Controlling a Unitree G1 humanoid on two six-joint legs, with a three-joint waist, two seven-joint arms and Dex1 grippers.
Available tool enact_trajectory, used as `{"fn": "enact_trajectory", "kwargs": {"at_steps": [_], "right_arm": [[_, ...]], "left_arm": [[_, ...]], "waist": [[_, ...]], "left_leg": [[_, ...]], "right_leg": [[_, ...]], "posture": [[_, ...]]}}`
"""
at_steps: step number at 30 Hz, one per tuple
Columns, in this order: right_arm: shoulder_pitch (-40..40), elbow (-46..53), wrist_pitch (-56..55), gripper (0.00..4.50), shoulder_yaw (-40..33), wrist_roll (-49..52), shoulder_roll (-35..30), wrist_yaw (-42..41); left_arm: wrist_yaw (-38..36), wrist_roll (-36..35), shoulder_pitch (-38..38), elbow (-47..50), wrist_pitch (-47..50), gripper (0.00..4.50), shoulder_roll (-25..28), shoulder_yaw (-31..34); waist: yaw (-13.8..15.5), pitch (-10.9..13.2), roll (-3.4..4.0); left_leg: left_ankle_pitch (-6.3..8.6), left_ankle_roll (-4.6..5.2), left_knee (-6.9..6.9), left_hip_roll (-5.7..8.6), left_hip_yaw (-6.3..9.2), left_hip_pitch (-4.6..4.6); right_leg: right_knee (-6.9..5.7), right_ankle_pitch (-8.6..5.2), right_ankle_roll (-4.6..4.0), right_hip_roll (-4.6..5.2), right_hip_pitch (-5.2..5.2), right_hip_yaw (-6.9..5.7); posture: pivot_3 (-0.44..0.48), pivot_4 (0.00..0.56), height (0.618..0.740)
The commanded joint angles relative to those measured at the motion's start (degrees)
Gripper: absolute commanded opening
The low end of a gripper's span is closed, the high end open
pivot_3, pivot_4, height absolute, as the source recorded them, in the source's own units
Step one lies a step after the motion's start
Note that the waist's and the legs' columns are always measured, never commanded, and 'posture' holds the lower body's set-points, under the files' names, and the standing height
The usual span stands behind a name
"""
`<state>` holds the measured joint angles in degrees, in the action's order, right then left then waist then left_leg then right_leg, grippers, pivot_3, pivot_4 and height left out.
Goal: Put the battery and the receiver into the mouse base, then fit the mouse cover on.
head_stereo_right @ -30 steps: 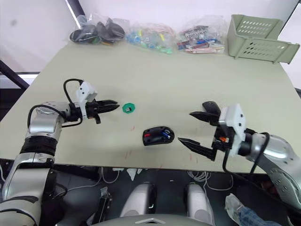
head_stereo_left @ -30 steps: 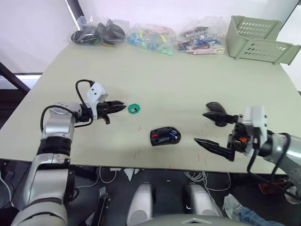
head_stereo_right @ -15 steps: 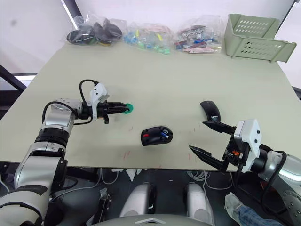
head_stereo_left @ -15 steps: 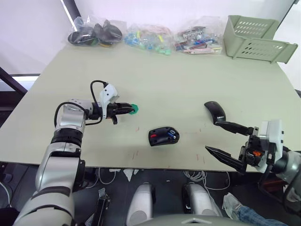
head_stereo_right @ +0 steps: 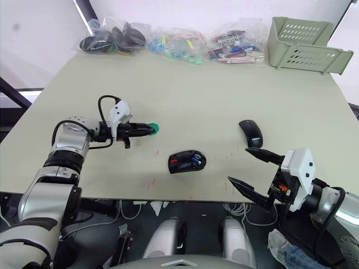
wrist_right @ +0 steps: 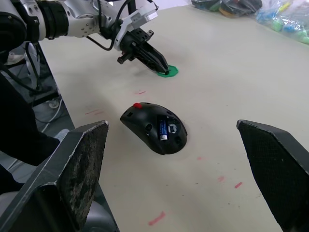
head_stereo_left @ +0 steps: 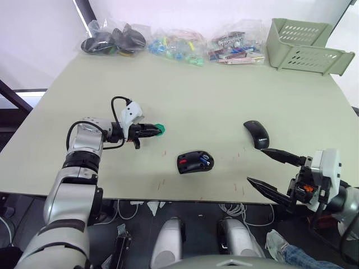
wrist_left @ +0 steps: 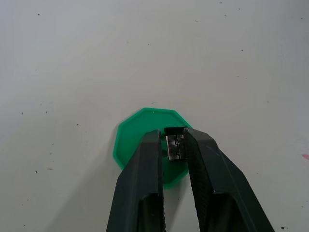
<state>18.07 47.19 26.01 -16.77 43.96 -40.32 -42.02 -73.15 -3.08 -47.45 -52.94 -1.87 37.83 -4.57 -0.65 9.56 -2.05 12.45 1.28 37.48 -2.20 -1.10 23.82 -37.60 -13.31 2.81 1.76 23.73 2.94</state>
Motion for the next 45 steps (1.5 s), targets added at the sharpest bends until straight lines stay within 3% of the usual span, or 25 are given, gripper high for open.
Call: {"fn": "enact_trajectory", "kwargs": {"at_steps": [1, 2, 5, 9, 16, 17, 19, 20, 21, 45], "right_arm": [[-0.79, 1.74, -0.90, 4.50, -0.58, 0.26, -0.19, 0.36], [-0.98, 1.64, -0.89, 4.50, -0.45, 0.22, -0.21, 0.37], [-1.59, 1.47, -0.78, 4.50, -0.12, 0.18, -0.21, 0.51], [-1.61, 1.55, -0.78, 4.50, 0.04, 0.09, -0.15, 0.46], [-1.44, 1.53, -0.88, 4.50, 0.01, -0.01, -0.15, 0.26], [-1.38, 1.53, -0.89, 4.50, -0.03, 0.02, -0.16, 0.21], [-1.27, 1.51, -0.90, 4.50, -0.06, 0.03, -0.15, 0.12], [-1.21, 1.49, -0.92, 4.50, -0.07, 0.01, -0.15, 0.06], [-1.19, 1.45, -0.92, 4.50, -0.07, 0.02, -0.14, 0.01], [-0.85, 1.53, -1.09, 4.50, 0.25, -0.18, 0.16, -0.28]], "left_arm": [[-0.44, 0.08, -1.09, 0.53, -0.78, 0.83, 0.66, 0.63], [-0.99, 0.01, -0.93, 0.69, -0.57, 0.83, 0.74, 0.55], [-1.14, -0.11, -0.63, 1.15, -0.61, 1.50, 0.78, 0.67], [-0.93, -0.20, -0.33, 1.57, -0.96, 3.32, 0.88, 1.02], [-1.33, -0.33, -0.47, 1.07, -1.59, 3.32, 1.31, 1.26], [-1.52, -0.38, -0.56, 0.98, -1.61, 2.95, 1.39, 1.30], [-1.77, -0.43, -0.71, 0.80, -1.70, 2.66, 1.57, 1.37], [-1.97, -0.45, -0.75, 0.73, -1.74, 2.08, 1.67, 1.39], [-2.11, -0.42, -0.80, 0.63, -1.84, 1.87, 1.75, 1.38], [0.10, 1.82, -2.90, -4.00, -5.14, 1.87, 1.44, 1.05]], "waist": [[0.00, 0.00, 0.00], [0.01, 0.00, 0.00], [0.00, 0.00, 0.00], [0.01, 0.00, 0.00], [0.00, 0.00, 0.00], [0.01, 0.00, 0.00], [0.00, 0.00, 0.00], [0.00, 0.00, 0.00], [0.00, 0.00, 0.00], [0.01, 0.00, 0.00]], "left_leg": [[0.00, 0.00, 0.00, 0.00, 0.00, 0.01], [0.00, 0.00, 0.00, 0.00, 0.00, 0.01], [0.00, 0.00, 0.00, 0.01, 0.00, 0.01], [0.00, 0.00, 0.00, 0.00, 0.00, 0.00], [0.00, 0.00, 0.00, 0.00, 0.00, 0.01], [0.00, 0.00, 0.00, 0.00, 0.00, 0.01], [0.00, 0.00, 0.00, 0.00, 0.00, 0.01], [0.00, 0.00, 0.00, 0.01, 0.00, 0.01], [0.00, 0.00, 0.00, 0.01, 0.00, 0.01], [0.00, 0.00, 0.00, 0.01, 0.00, 0.01]], "right_leg": [[0.01, 0.00, 0.00, 0.00, 0.00, 0.00], [0.01, 0.00, 0.00, 0.00, 0.00, 0.00], [0.01, 0.00, 0.00, 0.00, 0.00, 0.00], [0.00, -0.01, 0.01, 0.00, 0.00, 0.00], [0.00, 0.00, 0.01, 0.00, 0.00, 0.00], [0.00, 0.00, 0.01, 0.00, 0.00, 0.00], [0.00, 0.00, 0.01, 0.00, 0.00, 0.00], [0.00, 0.00, 0.01, 0.00, 0.00, 0.00], [0.00, 0.00, 0.01, 0.00, 0.00, 0.00], [0.00, 0.00, 0.01, 0.00, 0.00, 0.00]], "posture": [[0.000, 0.150, 0.740], [0.000, 0.150, 0.740], [0.000, 0.150, 0.740], [0.000, 0.150, 0.740], [0.000, 0.150, 0.740], [0.000, 0.150, 0.740], [0.000, 0.150, 0.740], [0.000, 0.150, 0.740], [0.000, 0.150, 0.740], [0.000, 0.150, 0.740]]}}
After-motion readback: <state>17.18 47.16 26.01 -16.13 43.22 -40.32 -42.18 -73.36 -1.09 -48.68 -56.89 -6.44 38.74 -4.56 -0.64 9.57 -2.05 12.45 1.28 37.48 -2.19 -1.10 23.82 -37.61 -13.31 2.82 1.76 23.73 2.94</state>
